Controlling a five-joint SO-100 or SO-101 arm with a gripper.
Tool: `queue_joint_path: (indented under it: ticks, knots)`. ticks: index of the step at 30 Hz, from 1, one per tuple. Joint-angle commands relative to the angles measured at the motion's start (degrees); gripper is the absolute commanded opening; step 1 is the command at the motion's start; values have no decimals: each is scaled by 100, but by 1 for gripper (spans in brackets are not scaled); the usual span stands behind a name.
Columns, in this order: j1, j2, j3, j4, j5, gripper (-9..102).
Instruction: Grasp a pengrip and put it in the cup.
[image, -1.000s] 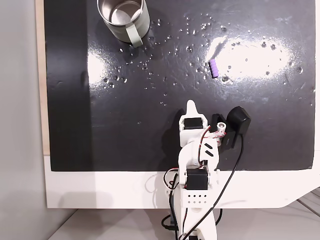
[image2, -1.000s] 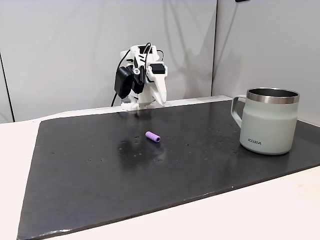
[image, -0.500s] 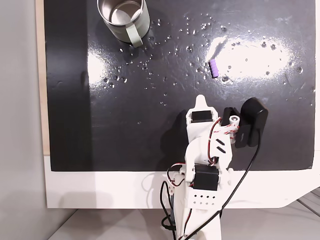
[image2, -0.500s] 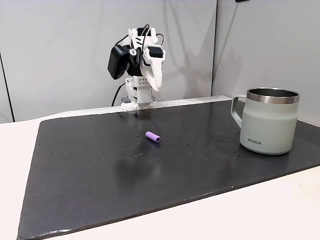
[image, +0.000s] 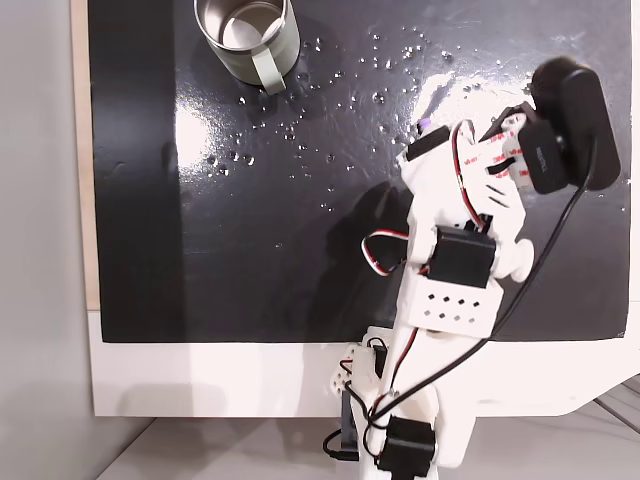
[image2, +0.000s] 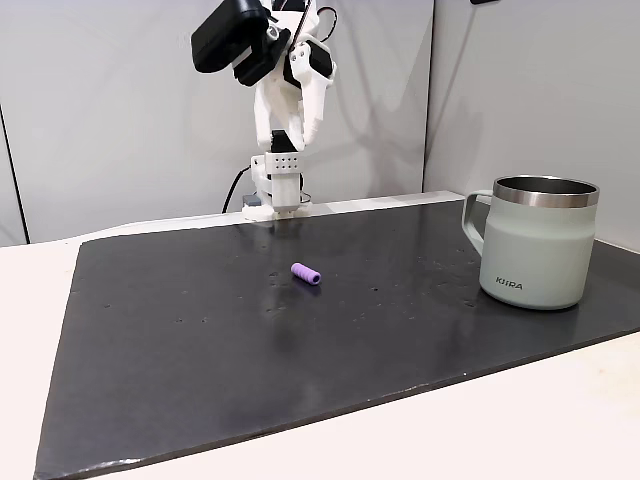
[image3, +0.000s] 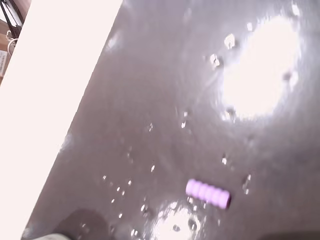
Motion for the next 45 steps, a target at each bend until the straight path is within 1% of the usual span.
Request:
queue_joint_path:
  ticks: [1,6,14,18,21,24,32,39,45]
  knots:
    - [132,-510,-967,299,-738,0]
    - [325,-1354,-1626,712,-1635,1]
    - [413,-2830,-2944,1749,-2804,3]
    - [413,-3489,-3454,2197,-3208,9]
    - [396,-4069,-4043,2742,-3419,16]
    - [387,-4491,-4544,3103,-3507,20]
    - [413,-5405,-5423,3270,-3674,26]
    - [466,-6398,-6398,3357,-3858,26]
    - [492,-6873,-6715,3366,-3876,26]
